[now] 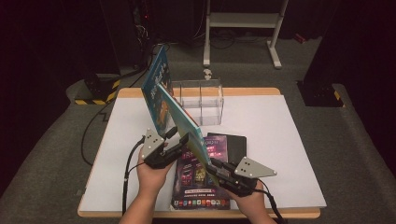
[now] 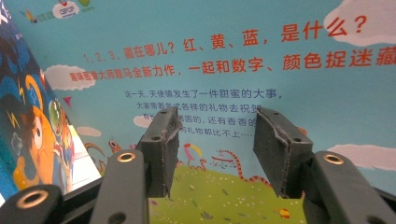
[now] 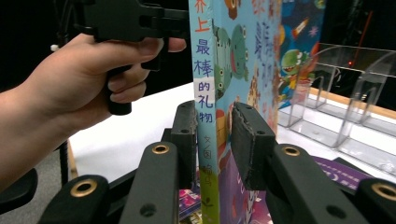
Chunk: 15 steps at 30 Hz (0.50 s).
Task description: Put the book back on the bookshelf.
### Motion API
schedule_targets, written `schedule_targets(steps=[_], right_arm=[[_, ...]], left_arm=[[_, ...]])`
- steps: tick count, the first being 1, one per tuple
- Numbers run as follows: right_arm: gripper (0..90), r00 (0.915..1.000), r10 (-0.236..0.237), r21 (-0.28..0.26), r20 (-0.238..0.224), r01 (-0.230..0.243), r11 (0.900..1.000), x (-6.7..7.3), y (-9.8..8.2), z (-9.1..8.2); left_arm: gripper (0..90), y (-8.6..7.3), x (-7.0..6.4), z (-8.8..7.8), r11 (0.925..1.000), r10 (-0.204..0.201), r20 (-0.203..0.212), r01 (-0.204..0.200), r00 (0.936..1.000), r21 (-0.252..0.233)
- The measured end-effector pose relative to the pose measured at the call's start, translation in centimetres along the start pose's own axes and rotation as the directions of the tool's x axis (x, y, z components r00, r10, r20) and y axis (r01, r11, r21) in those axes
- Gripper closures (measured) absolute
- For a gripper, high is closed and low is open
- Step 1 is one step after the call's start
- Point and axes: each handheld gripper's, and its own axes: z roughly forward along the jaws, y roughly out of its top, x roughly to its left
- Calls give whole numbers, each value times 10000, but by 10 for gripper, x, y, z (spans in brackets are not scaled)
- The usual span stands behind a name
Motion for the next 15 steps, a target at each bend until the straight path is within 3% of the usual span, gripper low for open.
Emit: schedule_targets(steps=[10,15], right_arm=[[691,9985,-68,98,-543,74,9999,10,-2,8],[690,9983,-206,92,-539,212,9997,15,-2,11]], left_arm=[[483,-2,6,-3,9994,-311,136,309,9994,144],[463,2,7,-15,10000,41,119,-41,9999,-21]])
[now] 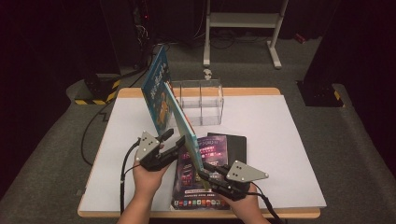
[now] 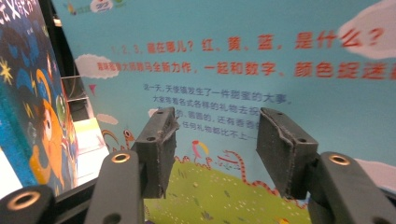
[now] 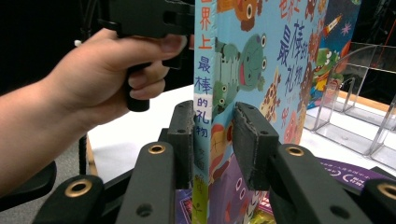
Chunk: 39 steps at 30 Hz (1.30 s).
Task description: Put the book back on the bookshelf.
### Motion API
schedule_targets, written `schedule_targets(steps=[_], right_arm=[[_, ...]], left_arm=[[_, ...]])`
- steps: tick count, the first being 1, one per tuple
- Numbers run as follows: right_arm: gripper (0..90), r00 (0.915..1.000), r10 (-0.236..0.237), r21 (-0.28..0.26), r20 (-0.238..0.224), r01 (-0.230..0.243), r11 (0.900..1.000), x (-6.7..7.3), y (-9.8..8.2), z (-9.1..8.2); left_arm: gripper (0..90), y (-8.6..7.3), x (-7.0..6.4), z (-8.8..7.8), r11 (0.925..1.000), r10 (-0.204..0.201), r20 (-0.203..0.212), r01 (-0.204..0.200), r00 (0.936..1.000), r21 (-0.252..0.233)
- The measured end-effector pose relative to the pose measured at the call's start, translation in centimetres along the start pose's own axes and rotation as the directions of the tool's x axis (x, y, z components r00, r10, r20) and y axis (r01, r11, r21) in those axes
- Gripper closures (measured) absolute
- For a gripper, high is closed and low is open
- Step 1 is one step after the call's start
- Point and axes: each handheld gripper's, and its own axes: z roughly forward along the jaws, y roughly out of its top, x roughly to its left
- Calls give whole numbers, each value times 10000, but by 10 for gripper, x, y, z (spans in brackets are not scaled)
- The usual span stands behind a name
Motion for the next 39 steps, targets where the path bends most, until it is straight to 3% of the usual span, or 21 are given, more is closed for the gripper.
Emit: schedule_targets(steps=[5,9,16,23,25,30,33,37,39], right_arm=[[688,10000,-53,46,22,52,10000,4,0,2],[684,10000,-75,46,55,75,10000,8,-1,5],[679,9998,-94,38,151,93,9999,12,-2,7],[682,9997,-16,25,231,15,10000,13,-3,6],[683,9997,-19,32,225,18,10000,13,-3,6],[685,9997,5,20,226,-5,10000,12,-4,5],[683,9998,30,-15,205,-29,10000,11,-4,5],[683,9998,38,-20,208,-38,10000,12,-5,5],[681,9998,13,3,217,-13,10000,13,-5,6]], left_arm=[[424,1,-6,-21,9998,175,274,-175,9995,12],[385,1,-18,-37,9997,228,818,-230,9964,14],[301,-1,-39,-55,9997,-196,1868,170,9822,153],[260,-5,-55,-48,9984,-494,2485,408,9674,395],[251,-6,-58,-45,9990,-333,2287,257,9729,362],[244,-7,-61,-36,9986,-433,1608,379,9860,369],[239,-9,-61,-30,9986,-191,1232,127,9922,522],[243,-11,-59,-25,9981,-212,825,163,9964,594],[235,-11,-58,-25,9978,-292,824,241,9962,619]])
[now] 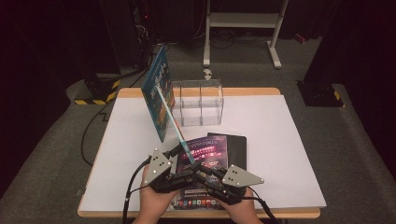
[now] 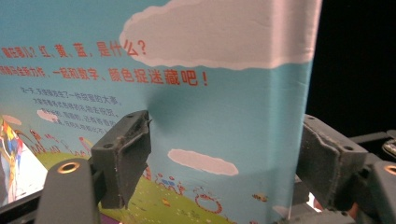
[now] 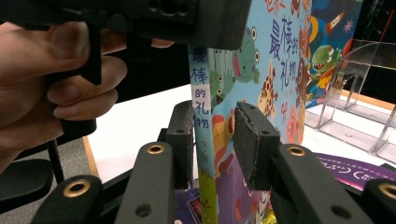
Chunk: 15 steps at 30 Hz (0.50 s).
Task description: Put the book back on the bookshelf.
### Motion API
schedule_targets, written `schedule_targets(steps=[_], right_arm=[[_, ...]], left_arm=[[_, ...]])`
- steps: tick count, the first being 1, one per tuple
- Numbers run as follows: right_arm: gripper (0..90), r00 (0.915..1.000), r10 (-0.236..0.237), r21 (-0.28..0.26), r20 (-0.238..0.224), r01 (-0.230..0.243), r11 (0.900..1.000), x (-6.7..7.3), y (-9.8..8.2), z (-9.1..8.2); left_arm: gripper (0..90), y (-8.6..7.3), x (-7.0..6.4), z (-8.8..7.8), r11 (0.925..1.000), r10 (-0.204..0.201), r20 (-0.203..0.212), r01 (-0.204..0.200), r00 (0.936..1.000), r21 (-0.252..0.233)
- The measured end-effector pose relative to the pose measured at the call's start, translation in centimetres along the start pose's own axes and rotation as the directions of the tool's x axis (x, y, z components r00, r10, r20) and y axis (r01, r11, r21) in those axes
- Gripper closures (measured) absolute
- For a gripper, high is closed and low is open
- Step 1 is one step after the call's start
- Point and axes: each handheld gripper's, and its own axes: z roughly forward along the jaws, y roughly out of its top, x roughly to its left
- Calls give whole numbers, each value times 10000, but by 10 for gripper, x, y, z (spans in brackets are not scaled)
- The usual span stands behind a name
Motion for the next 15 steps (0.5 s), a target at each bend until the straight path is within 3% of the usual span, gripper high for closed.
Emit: schedule_targets(steps=[7,10,15], right_arm=[[678,9999,-20,86,-156,22,10000,2,-1,5],[667,9995,-67,205,-304,74,9998,4,-2,8],[616,9965,-331,187,-770,347,9992,2,-1,6]], left_arm=[[243,-1,0,2,10000,84,-230,-85,9997,-27],[253,-1,3,1,10000,-57,-189,57,9998,5],[259,0,6,-1,9999,105,-234,-104,9997,19]])
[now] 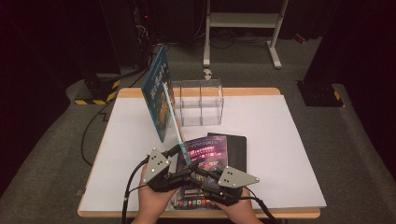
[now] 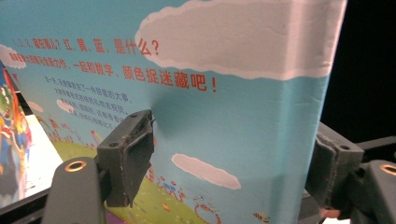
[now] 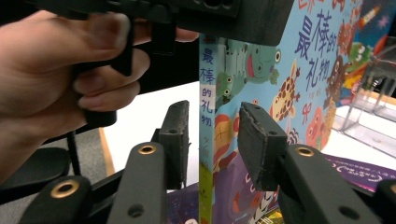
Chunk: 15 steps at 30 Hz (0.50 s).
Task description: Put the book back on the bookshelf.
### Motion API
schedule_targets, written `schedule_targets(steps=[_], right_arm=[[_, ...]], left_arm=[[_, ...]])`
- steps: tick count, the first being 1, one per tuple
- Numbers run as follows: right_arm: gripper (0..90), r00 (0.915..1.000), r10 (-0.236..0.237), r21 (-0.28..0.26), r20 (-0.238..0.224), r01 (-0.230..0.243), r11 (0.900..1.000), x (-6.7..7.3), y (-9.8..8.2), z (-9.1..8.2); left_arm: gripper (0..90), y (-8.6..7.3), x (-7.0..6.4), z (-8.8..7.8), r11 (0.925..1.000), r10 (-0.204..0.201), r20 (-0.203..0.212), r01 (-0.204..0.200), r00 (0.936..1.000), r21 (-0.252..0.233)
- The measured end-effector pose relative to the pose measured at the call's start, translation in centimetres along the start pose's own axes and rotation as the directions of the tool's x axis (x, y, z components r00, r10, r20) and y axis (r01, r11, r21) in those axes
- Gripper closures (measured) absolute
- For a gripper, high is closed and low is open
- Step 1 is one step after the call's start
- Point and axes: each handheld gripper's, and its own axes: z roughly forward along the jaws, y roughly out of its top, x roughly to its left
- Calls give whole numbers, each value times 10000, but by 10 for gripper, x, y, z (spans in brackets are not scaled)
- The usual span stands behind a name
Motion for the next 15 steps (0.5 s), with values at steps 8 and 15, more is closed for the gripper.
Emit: schedule_targets(steps=[8,15], right_arm=[[569,9995,205,-134,224,-202,9997,-7,4,-43],[574,9476,2005,-733,2489,-1880,9794,-72,-27,-70]], left_arm=[[259,0,4,-3,10000,12,44,-12,10000,-22],[299,0,8,-9,9999,117,140,-119,9998,105]])
